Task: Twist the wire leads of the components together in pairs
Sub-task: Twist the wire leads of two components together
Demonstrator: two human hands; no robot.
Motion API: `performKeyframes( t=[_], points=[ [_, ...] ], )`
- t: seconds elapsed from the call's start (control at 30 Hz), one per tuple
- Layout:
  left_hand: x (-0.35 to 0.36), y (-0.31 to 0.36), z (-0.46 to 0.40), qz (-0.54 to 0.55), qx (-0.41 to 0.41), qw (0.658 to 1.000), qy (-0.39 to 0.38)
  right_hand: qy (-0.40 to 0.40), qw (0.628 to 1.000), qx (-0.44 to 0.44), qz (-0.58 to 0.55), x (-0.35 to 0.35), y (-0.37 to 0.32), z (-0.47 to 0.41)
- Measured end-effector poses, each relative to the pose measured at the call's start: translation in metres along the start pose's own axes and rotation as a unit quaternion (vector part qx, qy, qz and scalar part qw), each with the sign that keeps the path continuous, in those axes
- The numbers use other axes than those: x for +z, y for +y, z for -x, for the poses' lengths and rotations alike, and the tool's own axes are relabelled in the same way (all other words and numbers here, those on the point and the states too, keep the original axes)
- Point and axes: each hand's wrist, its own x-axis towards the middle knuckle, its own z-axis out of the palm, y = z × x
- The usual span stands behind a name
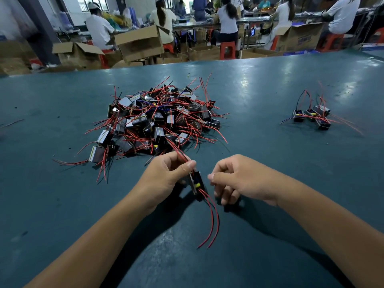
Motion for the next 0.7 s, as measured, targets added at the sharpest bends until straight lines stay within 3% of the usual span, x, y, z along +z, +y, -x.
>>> performKeyframes(
  t=[0.13, 0.3, 0.53, 0.7],
  points=[
    [0.006, -0.004, 0.000, -0.006, 0.013, 0.997, -0.070, 0.044, 0.998, -0.031, -0.018, 0.009, 0.002, -0.006],
    [0.006, -0.005, 0.001, -0.015, 0.012, 0.997, -0.074, -0.010, 0.977, 0.031, -0.209, 0.013, 0.001, -0.006],
    [0.002, 0.003, 0.002, -0.057, 0.004, 0.991, -0.117, 0.065, 0.985, -0.002, -0.158, 0.007, 0.005, -0.009],
    [0.002, 0.005, 0.001, -0.121, 0.036, 0.985, -0.118, 0.085, 0.978, -0.032, -0.185, 0.011, 0.015, -0.016]
  ],
)
